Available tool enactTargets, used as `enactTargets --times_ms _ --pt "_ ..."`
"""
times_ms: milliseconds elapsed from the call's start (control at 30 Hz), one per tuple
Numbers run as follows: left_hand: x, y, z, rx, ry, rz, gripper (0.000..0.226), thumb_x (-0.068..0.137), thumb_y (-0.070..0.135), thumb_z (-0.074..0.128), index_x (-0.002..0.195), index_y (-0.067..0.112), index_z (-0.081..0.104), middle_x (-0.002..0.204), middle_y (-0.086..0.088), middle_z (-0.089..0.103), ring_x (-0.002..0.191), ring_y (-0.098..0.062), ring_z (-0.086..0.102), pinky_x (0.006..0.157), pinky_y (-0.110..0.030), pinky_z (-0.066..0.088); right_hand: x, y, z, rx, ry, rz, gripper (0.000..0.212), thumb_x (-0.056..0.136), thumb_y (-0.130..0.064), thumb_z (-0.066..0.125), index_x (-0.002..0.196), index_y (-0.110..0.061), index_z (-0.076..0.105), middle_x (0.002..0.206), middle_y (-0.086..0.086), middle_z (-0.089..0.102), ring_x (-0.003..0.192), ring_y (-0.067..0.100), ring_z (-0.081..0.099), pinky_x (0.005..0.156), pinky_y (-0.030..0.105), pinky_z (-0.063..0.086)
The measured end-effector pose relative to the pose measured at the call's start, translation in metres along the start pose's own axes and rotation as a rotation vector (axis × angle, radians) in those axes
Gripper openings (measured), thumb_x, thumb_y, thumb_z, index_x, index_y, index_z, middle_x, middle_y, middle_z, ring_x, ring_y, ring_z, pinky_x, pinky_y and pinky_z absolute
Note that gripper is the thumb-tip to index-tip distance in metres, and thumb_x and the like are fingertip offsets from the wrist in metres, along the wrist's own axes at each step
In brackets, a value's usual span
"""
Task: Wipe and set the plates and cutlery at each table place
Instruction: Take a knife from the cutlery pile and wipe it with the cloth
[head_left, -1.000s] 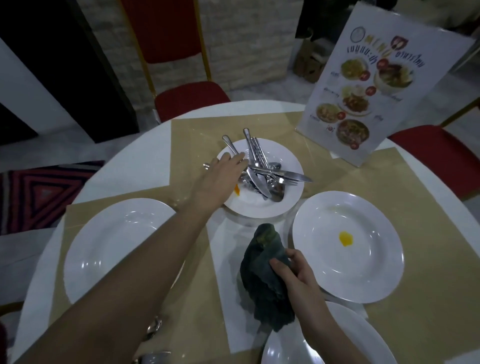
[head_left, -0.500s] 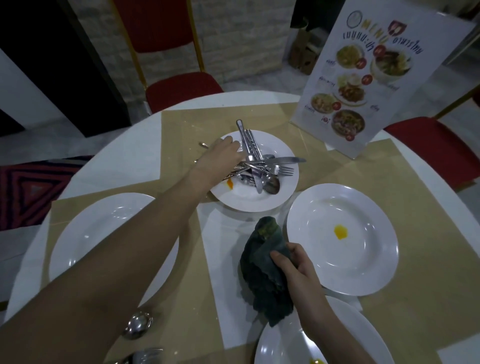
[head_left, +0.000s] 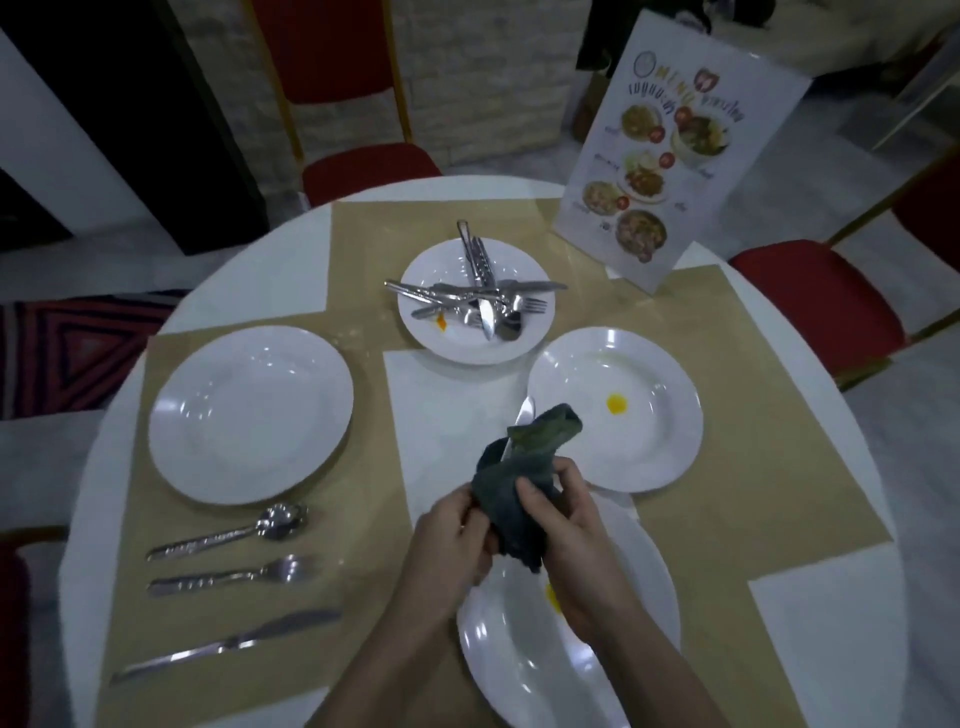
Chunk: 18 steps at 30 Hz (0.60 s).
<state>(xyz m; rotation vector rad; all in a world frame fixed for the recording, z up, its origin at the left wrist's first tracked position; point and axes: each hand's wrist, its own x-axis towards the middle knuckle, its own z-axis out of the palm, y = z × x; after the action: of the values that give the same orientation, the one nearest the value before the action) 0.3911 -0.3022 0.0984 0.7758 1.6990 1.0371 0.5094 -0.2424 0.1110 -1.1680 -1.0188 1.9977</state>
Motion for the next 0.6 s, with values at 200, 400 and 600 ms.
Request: enactTargets --times_ms 200,400,600 --pt "-0.105 -0.001 0.045 -0.174 -0.055 -0.051 0.025 0.103 0.022 0.038 0.093 0.005 0.053 0.052 -0.002 0.042 0.037 -0.009 0.035 0.038 -0.019 0.028 -0.066 0.009 -0.032 0.018 0.100 0.072 0.038 0.087 -0.014 0.069 0.121 -0.008 0.054 0.111 0.012 0.071 0.100 0.027 0.070 0.081 0.039 0.058" --pt "-0.173 -0.005 0.074 -0.209 0.025 -0.096 0.032 0.102 0.024 0.038 0.086 0.004 0.056 0.046 0.007 0.029 0.038 -0.009 0.020 0.039 -0.019 0.018 -0.106 0.004 -0.055 0.109 0.054 0.157 0.047 0.085 -0.033 0.066 0.122 -0.004 0.063 0.116 0.011 0.071 0.109 0.028 0.067 0.101 0.045 0.049" --pt "-0.201 0.002 0.081 -0.325 0.056 -0.120 0.033 0.103 0.027 0.039 0.081 0.009 0.056 0.049 0.005 0.028 0.039 -0.009 0.016 0.040 -0.019 0.013 -0.145 0.006 -0.050 -0.075 -0.029 0.180 0.047 0.087 -0.042 0.067 0.112 -0.003 0.068 0.096 0.018 0.073 0.084 0.031 0.071 0.083 0.042 0.056"
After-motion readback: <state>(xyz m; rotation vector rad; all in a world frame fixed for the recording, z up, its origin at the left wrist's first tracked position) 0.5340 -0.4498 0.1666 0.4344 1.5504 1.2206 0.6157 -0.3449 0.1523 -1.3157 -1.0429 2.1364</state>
